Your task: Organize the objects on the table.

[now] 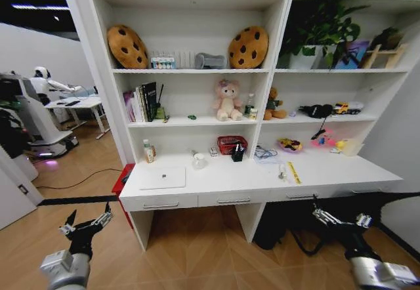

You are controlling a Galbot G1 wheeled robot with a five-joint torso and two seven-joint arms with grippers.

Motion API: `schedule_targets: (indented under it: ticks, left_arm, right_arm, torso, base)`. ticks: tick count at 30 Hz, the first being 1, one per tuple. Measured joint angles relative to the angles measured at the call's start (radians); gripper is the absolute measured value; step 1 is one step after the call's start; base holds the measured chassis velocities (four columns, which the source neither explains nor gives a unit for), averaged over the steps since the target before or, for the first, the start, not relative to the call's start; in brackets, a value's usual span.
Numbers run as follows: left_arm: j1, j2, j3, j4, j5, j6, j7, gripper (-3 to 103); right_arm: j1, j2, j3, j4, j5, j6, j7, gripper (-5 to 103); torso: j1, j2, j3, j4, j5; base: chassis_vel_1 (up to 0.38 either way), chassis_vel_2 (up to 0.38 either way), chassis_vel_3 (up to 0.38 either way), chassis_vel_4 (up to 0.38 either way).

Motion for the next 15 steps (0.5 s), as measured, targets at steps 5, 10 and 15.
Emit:
schedule_targets:
  ticks: [5, 10, 15]
  left_arm:
    - [0.0, 0.0, 0.0, 0.0, 0.0, 0.0, 0.0, 100]
    - [0.0, 0.0, 0.0, 0.0, 0.0, 0.0, 0.0, 100]
    - [0.0, 0.0, 0.0, 0.0, 0.0, 0.0, 0.0, 100]
  right_arm:
    - [-0.001, 0.0, 0.0, 0.0, 0.0, 0.0, 0.0, 100]
    - [-0.001, 0.0, 0.0, 0.0, 0.0, 0.0, 0.0, 100]
    - [-0.001, 0.0, 0.0, 0.0, 0.0, 0.0, 0.0, 100]
  torso:
    - [-0.001, 0.0, 0.0, -0.0002, -0.0001]
    - [-0.001, 0.0, 0.0, -0.0001, -0.0002]
    - [-0.001, 0.0, 0.0, -0.0001, -0.0002]
  base:
    - [0.0, 0.0, 0.0, 0.0]
    - [0.0, 0.0, 0.0, 0.0]
    - [0.0, 0.0, 0.0, 0.0]
